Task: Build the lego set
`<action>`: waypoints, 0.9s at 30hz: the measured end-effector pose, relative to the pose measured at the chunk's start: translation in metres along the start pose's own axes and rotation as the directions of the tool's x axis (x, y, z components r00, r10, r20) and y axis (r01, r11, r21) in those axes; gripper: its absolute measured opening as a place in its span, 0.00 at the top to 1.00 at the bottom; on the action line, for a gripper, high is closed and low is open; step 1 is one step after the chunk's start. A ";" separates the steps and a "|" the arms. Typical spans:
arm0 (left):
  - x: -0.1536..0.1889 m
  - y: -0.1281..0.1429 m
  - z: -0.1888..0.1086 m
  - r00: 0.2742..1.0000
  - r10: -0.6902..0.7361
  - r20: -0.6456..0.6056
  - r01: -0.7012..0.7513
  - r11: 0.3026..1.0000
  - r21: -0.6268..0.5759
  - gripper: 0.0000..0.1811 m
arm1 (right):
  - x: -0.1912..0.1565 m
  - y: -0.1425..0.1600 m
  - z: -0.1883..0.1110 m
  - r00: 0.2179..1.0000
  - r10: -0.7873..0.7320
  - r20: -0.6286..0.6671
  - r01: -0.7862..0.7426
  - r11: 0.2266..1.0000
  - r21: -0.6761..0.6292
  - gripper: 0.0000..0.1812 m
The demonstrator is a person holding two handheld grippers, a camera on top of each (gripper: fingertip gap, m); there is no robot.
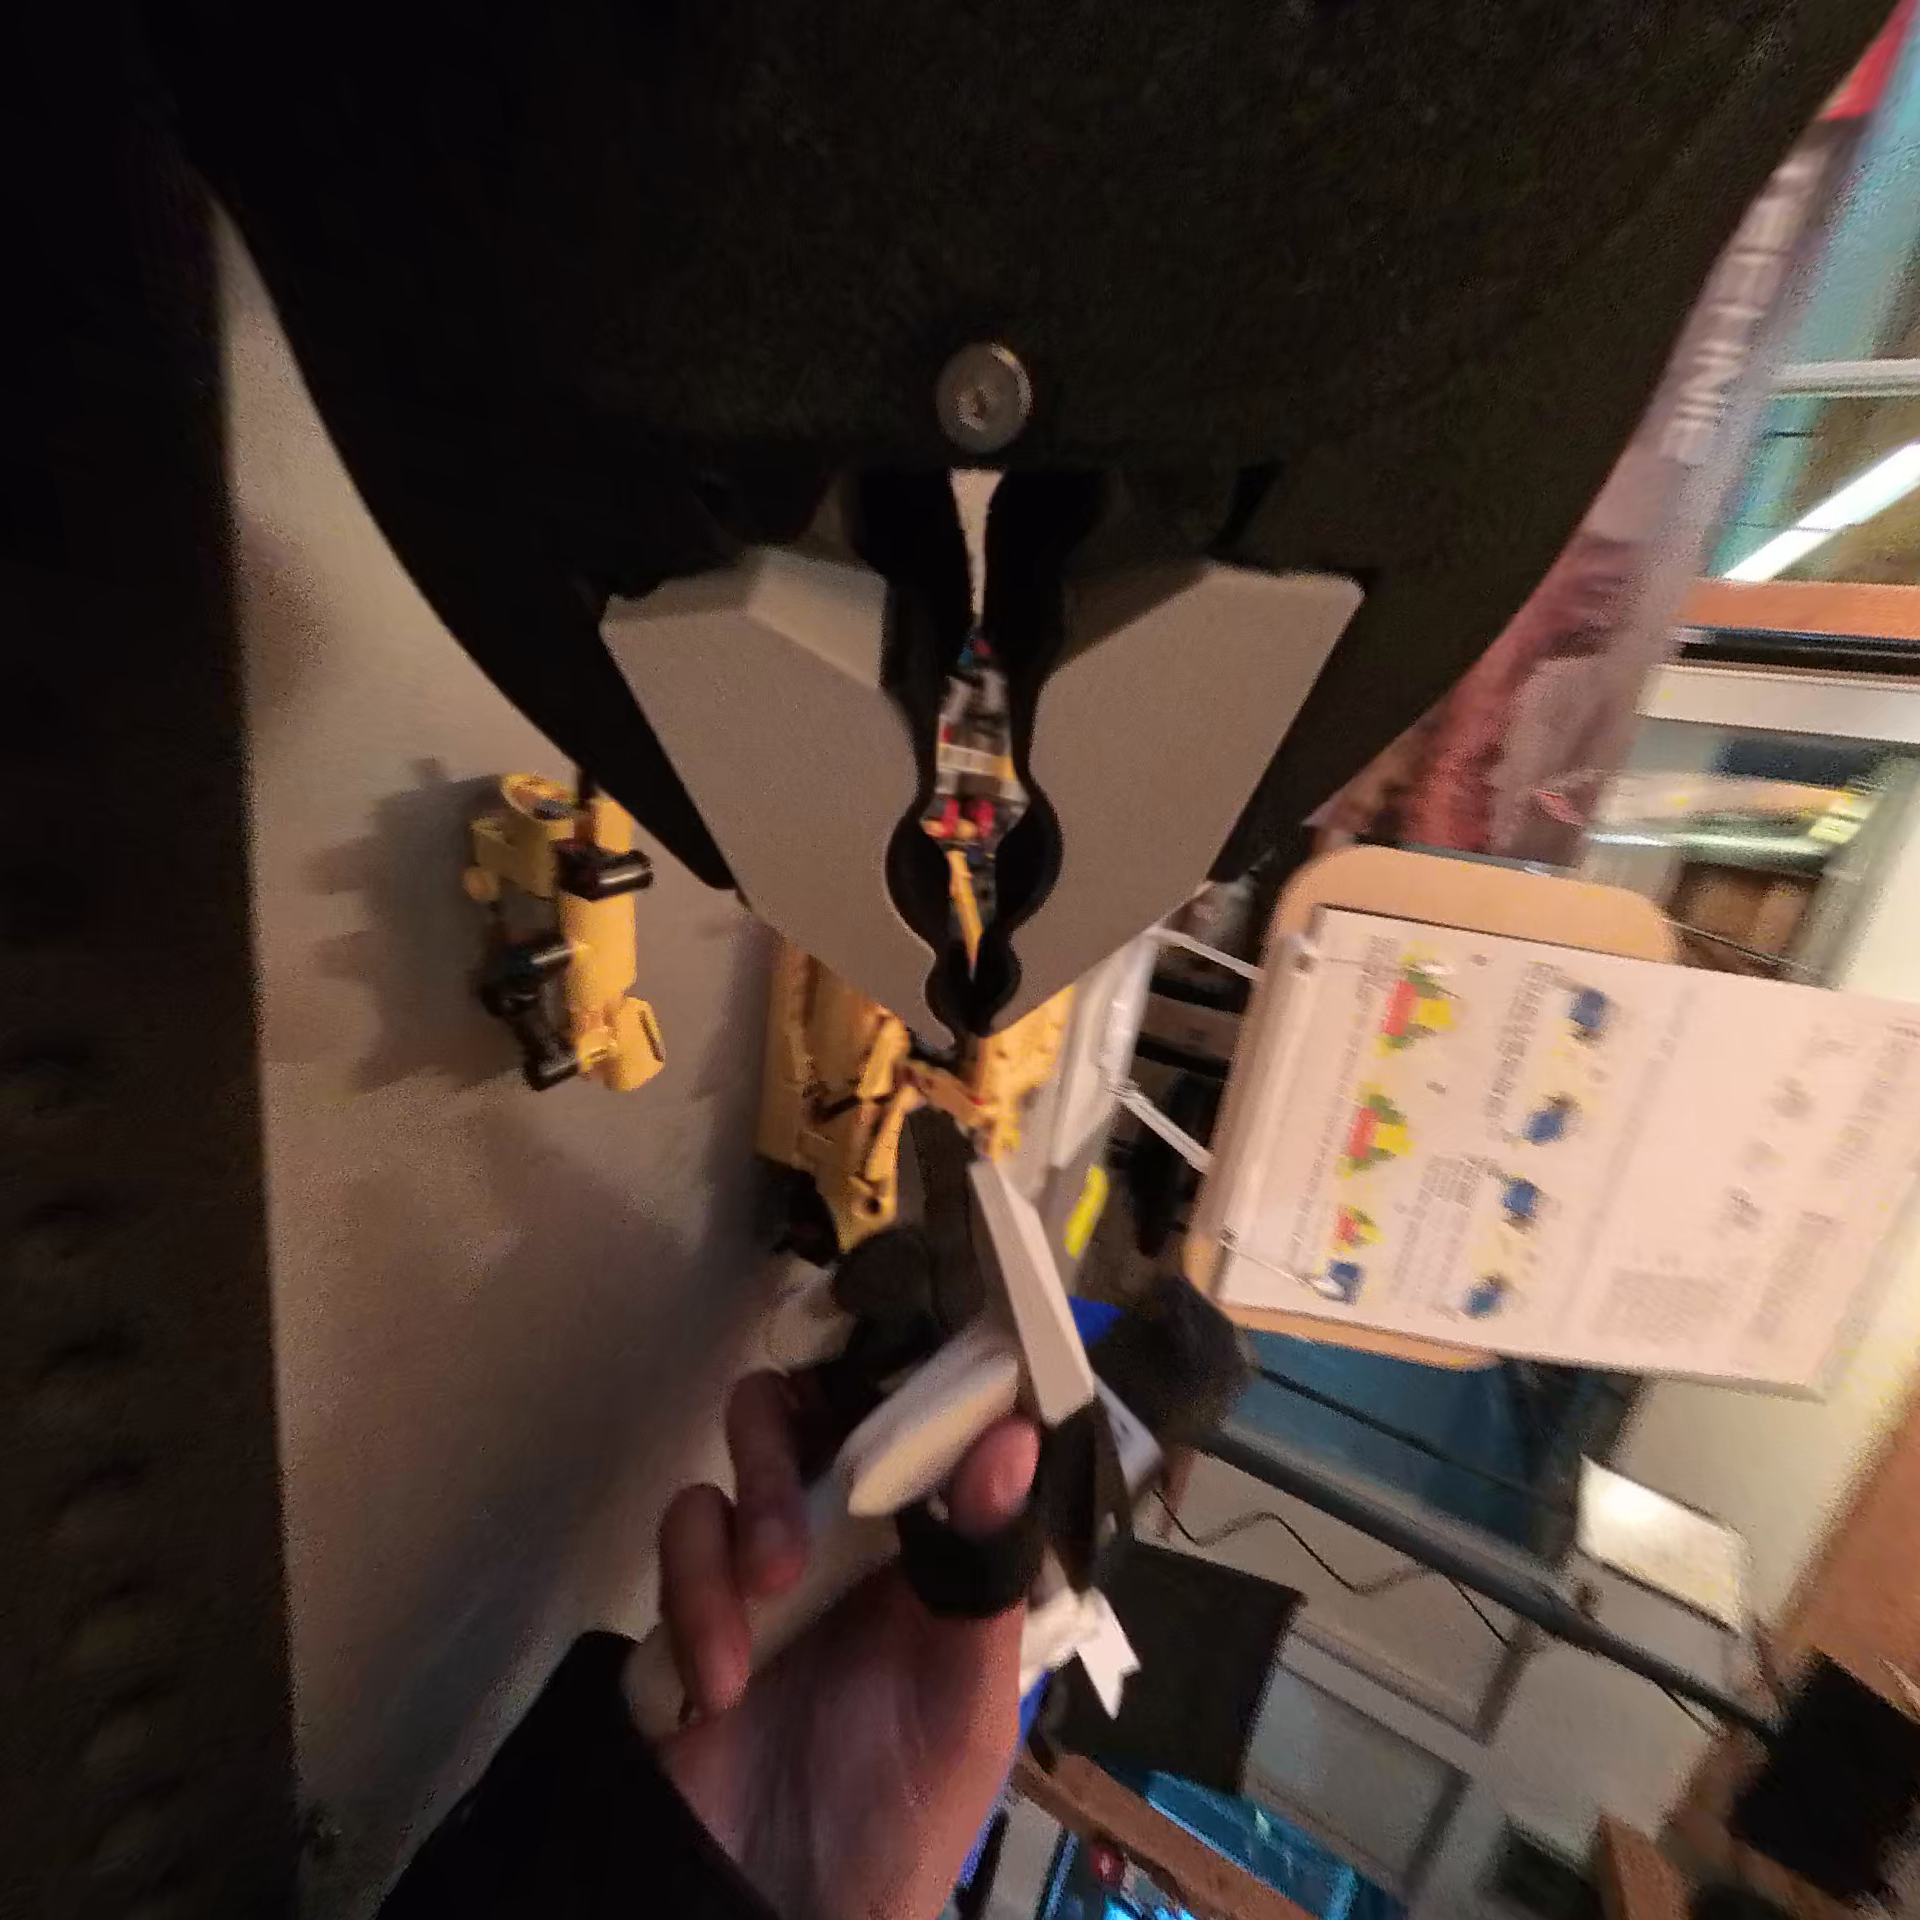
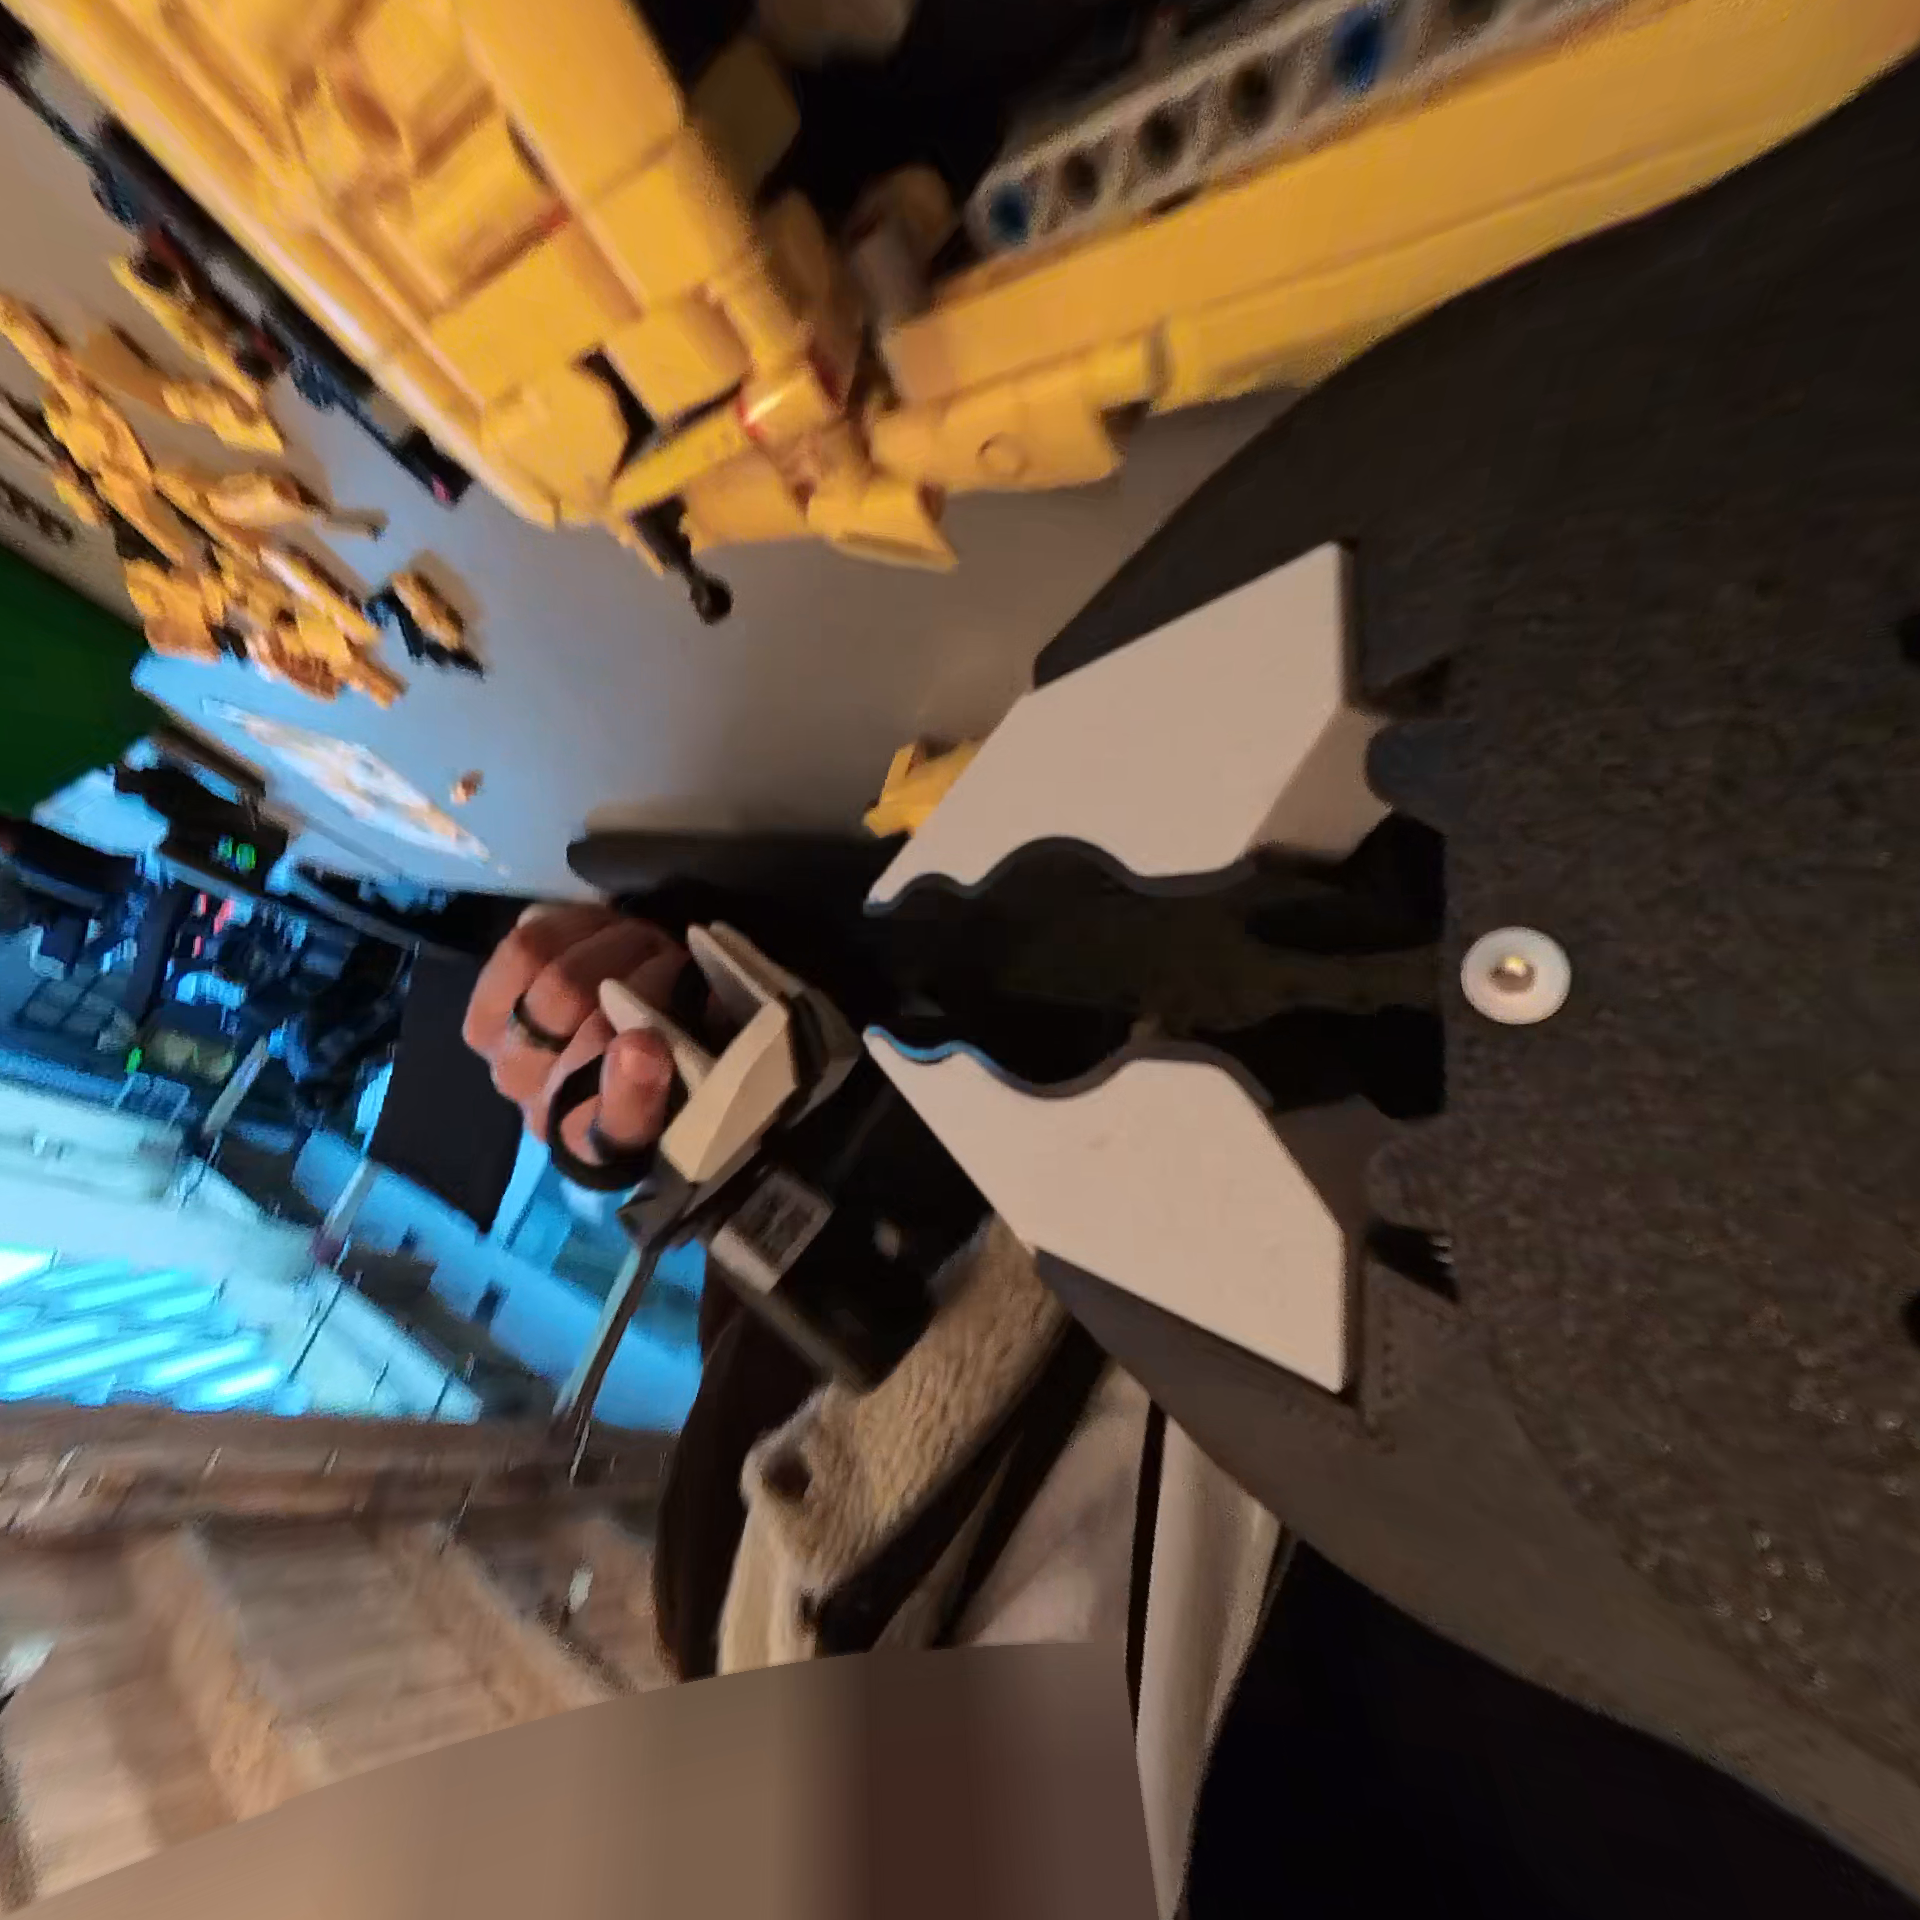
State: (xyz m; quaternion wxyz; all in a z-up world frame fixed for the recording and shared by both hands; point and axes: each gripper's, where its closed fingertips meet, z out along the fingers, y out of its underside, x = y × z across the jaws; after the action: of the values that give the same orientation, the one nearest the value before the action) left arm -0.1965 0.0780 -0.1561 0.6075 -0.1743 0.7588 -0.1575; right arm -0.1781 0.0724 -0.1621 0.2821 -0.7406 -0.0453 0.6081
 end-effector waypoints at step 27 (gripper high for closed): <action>0.011 0.005 0.012 0.618 -0.760 -0.203 0.759 0.644 -0.100 1.00 | 0.051 0.132 -0.257 0.278 -0.304 -0.911 0.372 0.909 -0.189 0.86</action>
State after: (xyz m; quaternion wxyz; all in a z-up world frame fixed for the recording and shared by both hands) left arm -0.1870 0.0774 -0.1702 0.3930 -0.4604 0.6784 -0.4164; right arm 0.0365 -0.1098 -0.2435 0.4018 -0.9155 -0.0157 0.0112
